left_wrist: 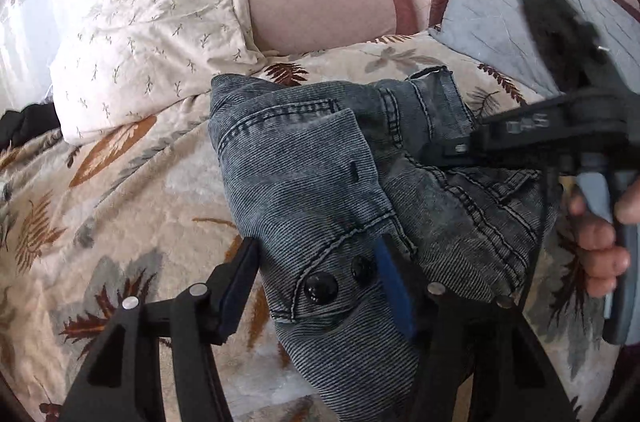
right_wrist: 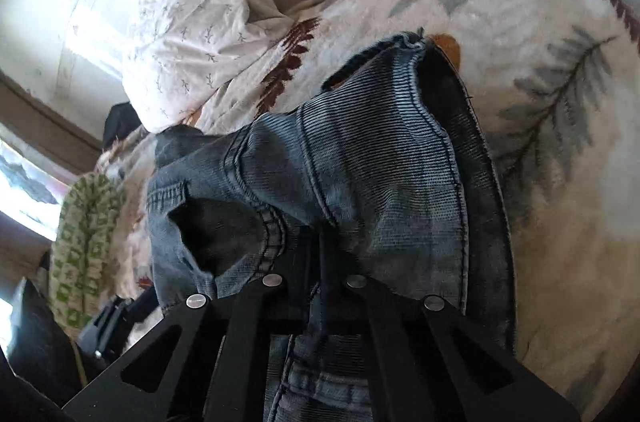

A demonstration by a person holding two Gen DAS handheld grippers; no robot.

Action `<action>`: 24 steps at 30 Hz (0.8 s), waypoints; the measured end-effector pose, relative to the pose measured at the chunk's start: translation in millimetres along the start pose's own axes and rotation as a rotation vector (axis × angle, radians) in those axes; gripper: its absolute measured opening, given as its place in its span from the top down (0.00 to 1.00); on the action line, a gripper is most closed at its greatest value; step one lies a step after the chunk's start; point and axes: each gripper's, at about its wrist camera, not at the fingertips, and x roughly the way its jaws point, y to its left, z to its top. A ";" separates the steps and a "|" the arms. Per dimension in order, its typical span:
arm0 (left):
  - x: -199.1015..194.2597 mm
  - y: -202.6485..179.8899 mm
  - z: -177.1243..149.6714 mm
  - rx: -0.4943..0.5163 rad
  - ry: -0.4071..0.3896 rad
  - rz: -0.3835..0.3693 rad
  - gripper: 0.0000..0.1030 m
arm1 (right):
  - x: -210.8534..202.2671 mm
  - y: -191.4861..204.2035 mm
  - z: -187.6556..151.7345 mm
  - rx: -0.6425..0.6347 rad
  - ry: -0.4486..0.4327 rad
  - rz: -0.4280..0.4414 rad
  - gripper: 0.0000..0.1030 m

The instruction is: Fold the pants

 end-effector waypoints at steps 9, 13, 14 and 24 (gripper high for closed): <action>-43.1 17.3 7.1 -0.070 -0.053 0.036 0.30 | -86.6 22.4 -31.3 -0.122 -0.151 -0.066 0.75; -41.9 3.9 -5.5 0.016 -0.020 0.049 0.30 | -84.3 19.0 -50.0 -0.134 -0.122 -0.125 0.75; -37.1 0.7 -9.7 0.037 -0.004 0.055 0.30 | -80.0 18.8 -51.3 -0.152 -0.108 -0.145 0.75; -15.5 -5.3 -21.8 0.078 0.003 0.081 0.29 | -49.4 1.0 -60.1 -0.163 -0.011 -0.172 0.77</action>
